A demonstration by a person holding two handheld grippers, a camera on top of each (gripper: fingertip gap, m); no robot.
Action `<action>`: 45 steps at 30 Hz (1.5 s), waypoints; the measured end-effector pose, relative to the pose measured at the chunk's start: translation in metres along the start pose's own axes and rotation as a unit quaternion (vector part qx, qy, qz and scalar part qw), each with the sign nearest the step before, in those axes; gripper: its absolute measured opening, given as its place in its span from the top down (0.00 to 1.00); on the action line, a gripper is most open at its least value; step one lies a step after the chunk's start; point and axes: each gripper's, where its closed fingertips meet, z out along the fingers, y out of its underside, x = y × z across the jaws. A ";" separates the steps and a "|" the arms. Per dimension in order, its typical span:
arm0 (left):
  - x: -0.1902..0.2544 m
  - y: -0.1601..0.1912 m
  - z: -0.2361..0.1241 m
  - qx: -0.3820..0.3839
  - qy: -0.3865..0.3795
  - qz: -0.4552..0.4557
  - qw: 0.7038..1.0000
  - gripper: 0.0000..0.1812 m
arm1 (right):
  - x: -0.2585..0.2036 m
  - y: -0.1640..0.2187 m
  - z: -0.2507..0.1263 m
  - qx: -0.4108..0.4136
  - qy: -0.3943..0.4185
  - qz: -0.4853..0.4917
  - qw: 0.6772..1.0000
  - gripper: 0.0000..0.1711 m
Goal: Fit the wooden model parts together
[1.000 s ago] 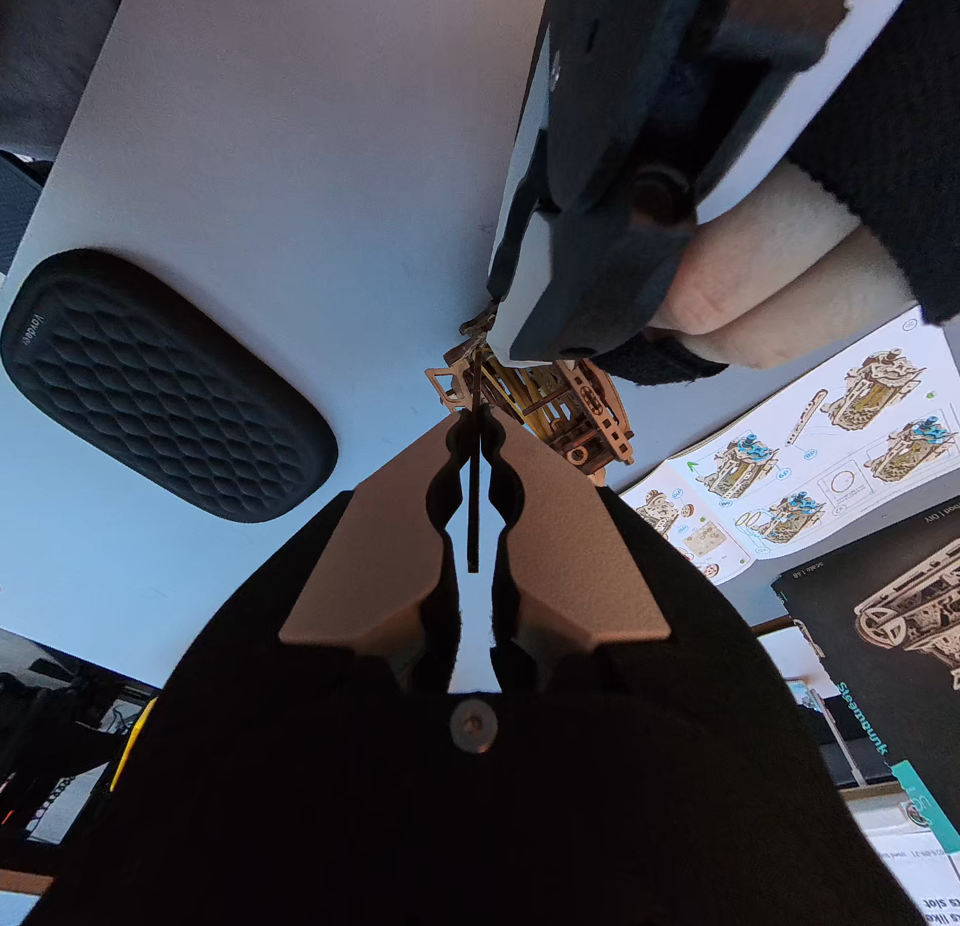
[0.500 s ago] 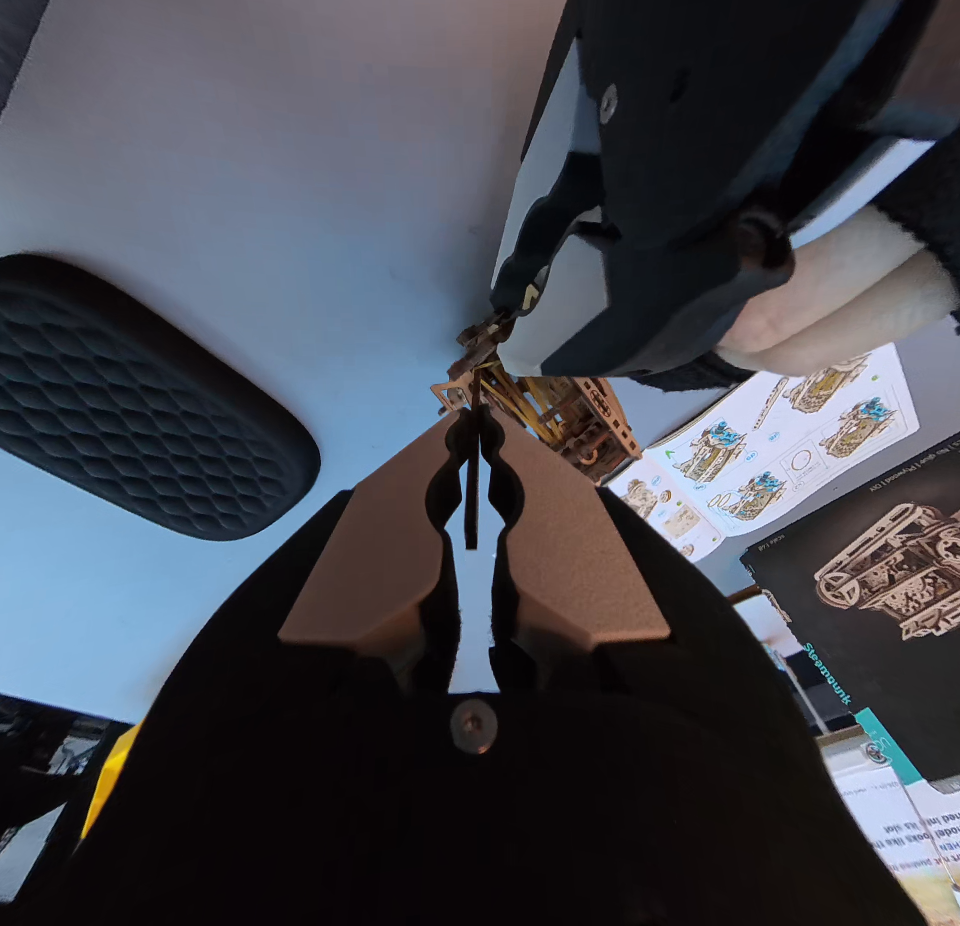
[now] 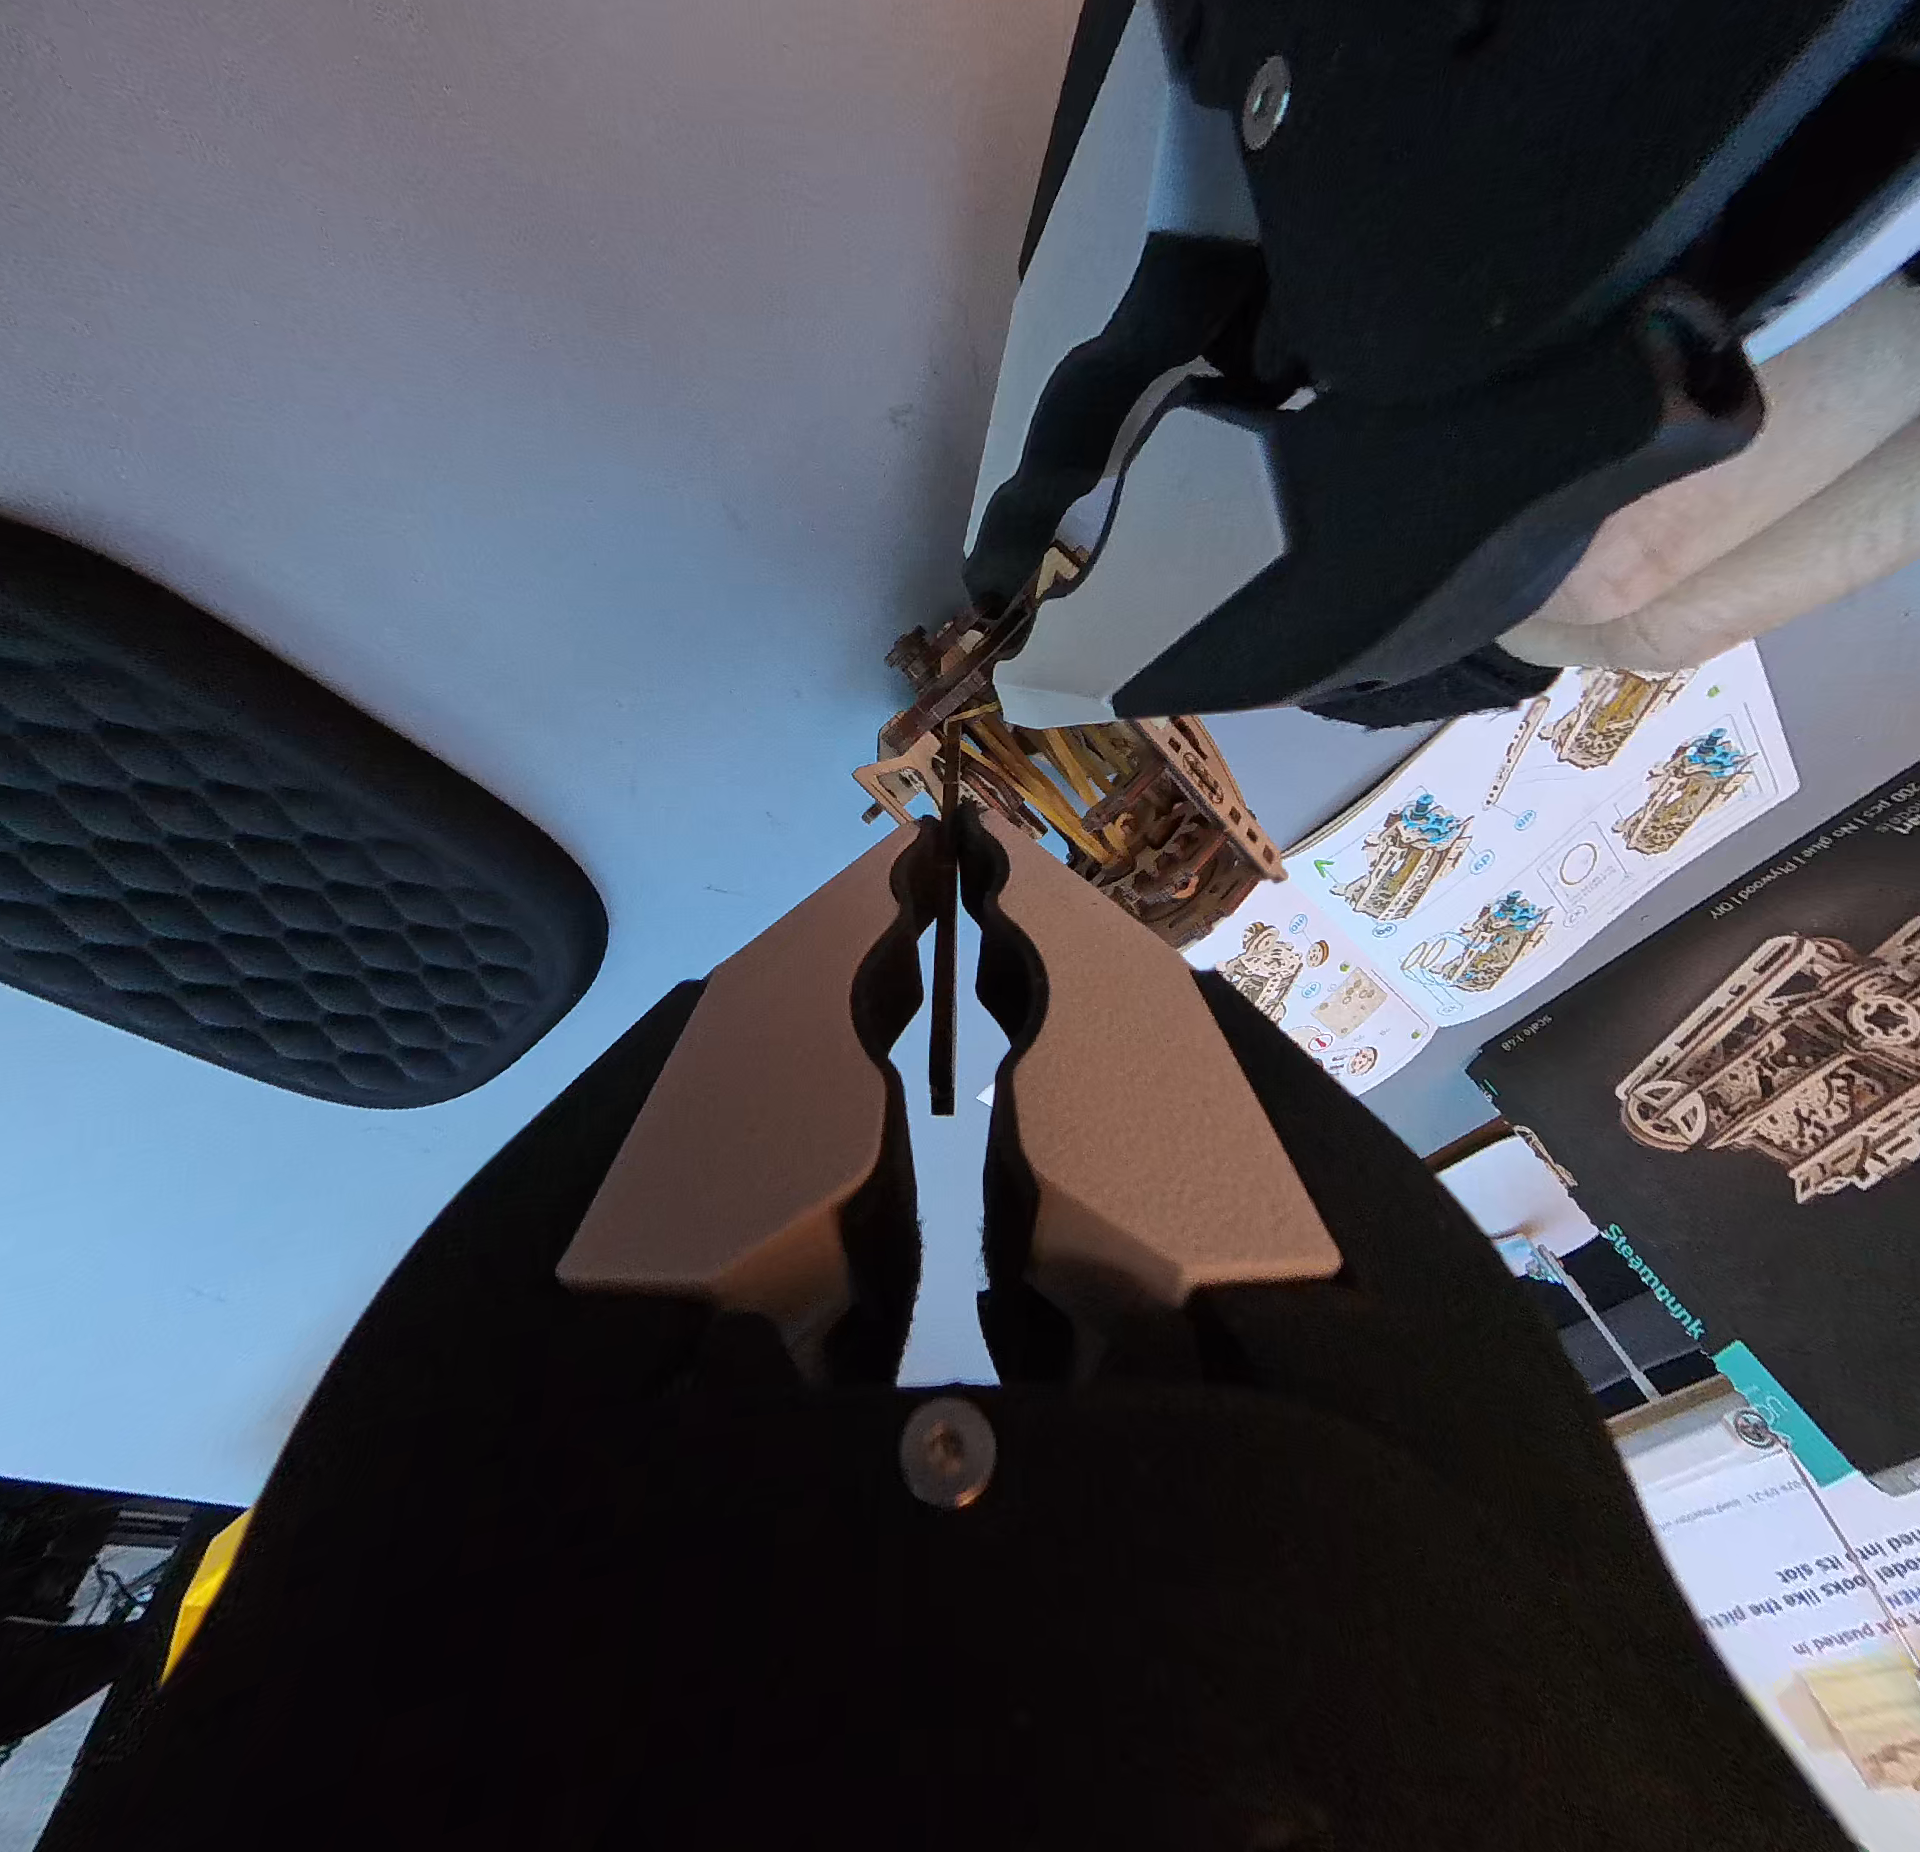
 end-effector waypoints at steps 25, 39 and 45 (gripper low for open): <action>-0.002 -0.001 0.004 0.004 -0.003 -0.019 1.000 0.90 | -0.004 0.010 0.001 0.017 0.121 0.035 0.992 0.99; -0.001 0.004 0.003 -0.009 -0.012 -0.005 1.000 0.90 | -0.011 0.011 -0.005 0.096 0.131 0.083 0.983 0.99; -0.002 0.004 0.004 -0.009 -0.012 -0.006 1.000 0.90 | -0.003 0.020 -0.011 0.127 0.137 0.131 0.974 0.99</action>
